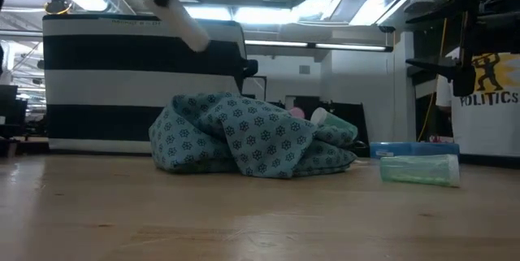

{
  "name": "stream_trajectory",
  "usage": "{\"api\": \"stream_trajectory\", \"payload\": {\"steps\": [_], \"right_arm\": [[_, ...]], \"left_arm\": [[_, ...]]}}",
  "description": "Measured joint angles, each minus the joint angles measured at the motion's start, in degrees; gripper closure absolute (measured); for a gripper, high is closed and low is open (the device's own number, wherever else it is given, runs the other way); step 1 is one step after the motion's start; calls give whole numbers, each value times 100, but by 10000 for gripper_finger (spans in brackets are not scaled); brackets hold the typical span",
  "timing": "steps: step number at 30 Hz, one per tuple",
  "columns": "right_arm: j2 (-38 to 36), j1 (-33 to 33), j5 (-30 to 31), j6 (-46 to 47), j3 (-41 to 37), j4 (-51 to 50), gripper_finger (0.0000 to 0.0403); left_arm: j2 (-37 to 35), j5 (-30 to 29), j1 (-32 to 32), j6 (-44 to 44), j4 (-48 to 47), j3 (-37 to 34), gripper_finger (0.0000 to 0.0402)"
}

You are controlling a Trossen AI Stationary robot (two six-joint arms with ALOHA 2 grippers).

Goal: Pick & Place Medicine items
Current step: Put the bottom white rolled gauze into the orange bin

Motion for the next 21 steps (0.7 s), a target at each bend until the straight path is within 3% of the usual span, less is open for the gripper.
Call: {"api": "stream_trajectory", "payload": {"steps": [12,18,21], "right_arm": [[0,0,-1,120,-2,-320,69],[0,0,0,131,-2,-342,69],[0,0,2,165,-2,-344,69]], "left_arm": [[19,-1291,-1916,-5068,-293,-7,350],[28,-1349,-2814,-6766,-717,-7,350],[28,-1271,-3241,-6989,-778,-7,350]]}}
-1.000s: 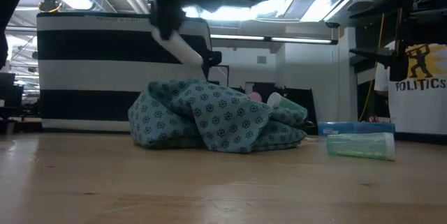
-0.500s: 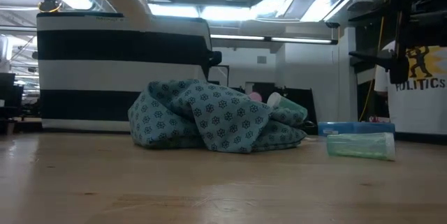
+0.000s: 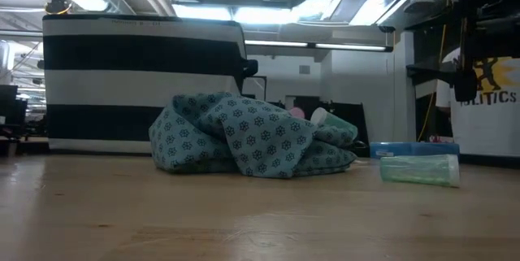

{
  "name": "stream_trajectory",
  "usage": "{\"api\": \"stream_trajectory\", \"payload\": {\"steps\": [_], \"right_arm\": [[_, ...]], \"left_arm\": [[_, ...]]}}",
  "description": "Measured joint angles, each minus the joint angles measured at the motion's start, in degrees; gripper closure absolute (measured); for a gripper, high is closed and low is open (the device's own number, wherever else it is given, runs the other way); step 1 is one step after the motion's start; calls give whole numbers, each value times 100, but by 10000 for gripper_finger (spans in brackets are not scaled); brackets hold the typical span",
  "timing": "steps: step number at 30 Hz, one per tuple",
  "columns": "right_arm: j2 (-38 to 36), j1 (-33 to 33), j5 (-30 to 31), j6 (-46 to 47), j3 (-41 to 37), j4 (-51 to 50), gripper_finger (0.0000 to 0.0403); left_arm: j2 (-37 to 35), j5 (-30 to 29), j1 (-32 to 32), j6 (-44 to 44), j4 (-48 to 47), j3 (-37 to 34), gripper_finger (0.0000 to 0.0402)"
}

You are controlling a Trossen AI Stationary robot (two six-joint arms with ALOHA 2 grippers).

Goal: Pick & Place Medicine items
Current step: Put the bottom white rolled gauze into the orange bin

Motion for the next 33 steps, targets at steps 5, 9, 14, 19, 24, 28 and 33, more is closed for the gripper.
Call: {"api": "stream_trajectory", "payload": {"steps": [5,9,14,19,24,28,33], "right_arm": [[0,-1,2,34,0,-94,69],[3,-1,21,38,0,-211,69],[22,0,66,99,0,-208,69],[26,0,242,268,0,-210,69],[26,0,436,384,0,-216,69],[26,0,470,593,0,-247,69],[26,-2,472,825,0,-247,69]], "left_arm": [[57,189,-564,-66,-8,0,350],[186,164,-909,-64,-18,2,349],[557,359,-1292,-157,-11,2,349],[896,798,-1519,-349,-7,2,349],[1176,888,-1569,-370,-3,2,349],[1370,967,-1591,-373,-9,2,348],[1464,971,-1601,-376,-11,2,320]]}}
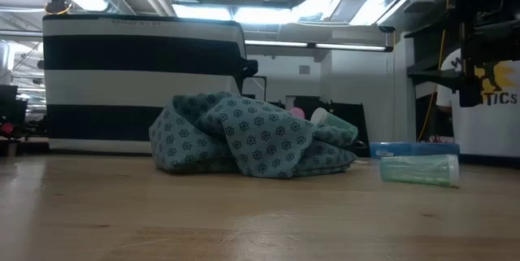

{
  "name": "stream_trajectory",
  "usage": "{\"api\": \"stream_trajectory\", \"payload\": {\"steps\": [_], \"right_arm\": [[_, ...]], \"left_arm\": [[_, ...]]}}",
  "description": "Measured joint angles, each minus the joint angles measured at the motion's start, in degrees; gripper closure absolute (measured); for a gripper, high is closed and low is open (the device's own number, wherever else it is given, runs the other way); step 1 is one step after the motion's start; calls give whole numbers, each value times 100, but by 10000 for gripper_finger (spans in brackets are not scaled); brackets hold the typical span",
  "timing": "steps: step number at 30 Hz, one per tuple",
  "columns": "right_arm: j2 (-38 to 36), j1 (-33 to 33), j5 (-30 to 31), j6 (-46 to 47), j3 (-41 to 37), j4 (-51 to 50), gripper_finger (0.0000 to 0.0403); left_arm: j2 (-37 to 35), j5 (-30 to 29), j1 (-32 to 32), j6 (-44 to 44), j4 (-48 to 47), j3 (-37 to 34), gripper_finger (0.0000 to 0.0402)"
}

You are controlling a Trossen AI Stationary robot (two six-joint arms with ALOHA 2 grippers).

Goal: Pick & Place Medicine items
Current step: Put the bottom white rolled gauze into the orange bin, then put the white rolled gauze into the orange bin

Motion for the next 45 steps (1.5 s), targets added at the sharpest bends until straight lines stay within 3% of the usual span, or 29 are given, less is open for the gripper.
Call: {"api": "stream_trajectory", "payload": {"steps": [11,18,22,27,32,37,40,45], "right_arm": [[0,2,-2,72,0,0,69],[0,2,0,68,0,0,69],[0,2,0,39,0,0,69],[0,1,-2,33,0,1,69],[0,0,-2,41,0,2,69],[0,0,-105,38,0,5,69],[0,2,-175,-29,0,17,69],[0,1,-174,-253,0,18,69]], "left_arm": [[-46,-30,30,2,-3,0,212],[-292,-29,138,-29,-2,0,195],[-583,-507,363,117,-4,0,200],[-1038,-1599,886,804,-4,0,204],[-1544,-2604,1701,2421,-2,0,204],[-1898,-3326,2692,5059,-4,4,204],[-1937,-3441,3438,6682,167,4,204],[-1886,-3218,4615,9161,1291,4,203]]}}
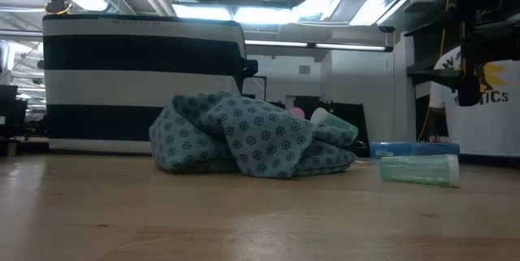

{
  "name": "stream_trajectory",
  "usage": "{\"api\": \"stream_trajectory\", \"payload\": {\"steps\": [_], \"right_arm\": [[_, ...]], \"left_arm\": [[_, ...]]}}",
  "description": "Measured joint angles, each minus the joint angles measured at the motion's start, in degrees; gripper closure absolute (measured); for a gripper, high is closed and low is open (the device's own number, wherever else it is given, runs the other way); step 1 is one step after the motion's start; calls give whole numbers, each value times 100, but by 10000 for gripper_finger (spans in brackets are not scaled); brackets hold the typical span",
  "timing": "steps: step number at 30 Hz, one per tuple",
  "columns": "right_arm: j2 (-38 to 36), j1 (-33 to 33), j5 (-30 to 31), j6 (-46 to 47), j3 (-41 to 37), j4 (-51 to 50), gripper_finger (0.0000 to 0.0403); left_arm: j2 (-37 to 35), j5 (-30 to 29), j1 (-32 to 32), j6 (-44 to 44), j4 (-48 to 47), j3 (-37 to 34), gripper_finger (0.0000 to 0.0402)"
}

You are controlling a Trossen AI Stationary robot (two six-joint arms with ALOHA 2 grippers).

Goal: Pick & Place Medicine items
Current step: Put the white rolled gauze into the orange bin

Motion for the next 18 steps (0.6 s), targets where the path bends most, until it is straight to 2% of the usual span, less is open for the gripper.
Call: {"api": "stream_trajectory", "payload": {"steps": [4,9,15,18], "right_arm": [[0,0,-1,-69,0,1,69],[0,1,-52,-148,0,3,69],[0,-3,-86,-202,0,8,69],[0,-9,-85,-199,0,11,69]], "left_arm": [[66,276,790,1368,988,0,198],[284,926,1573,2742,1749,0,194],[808,1861,1980,4060,2354,0,194],[1109,2275,2029,4461,2304,0,194]]}}
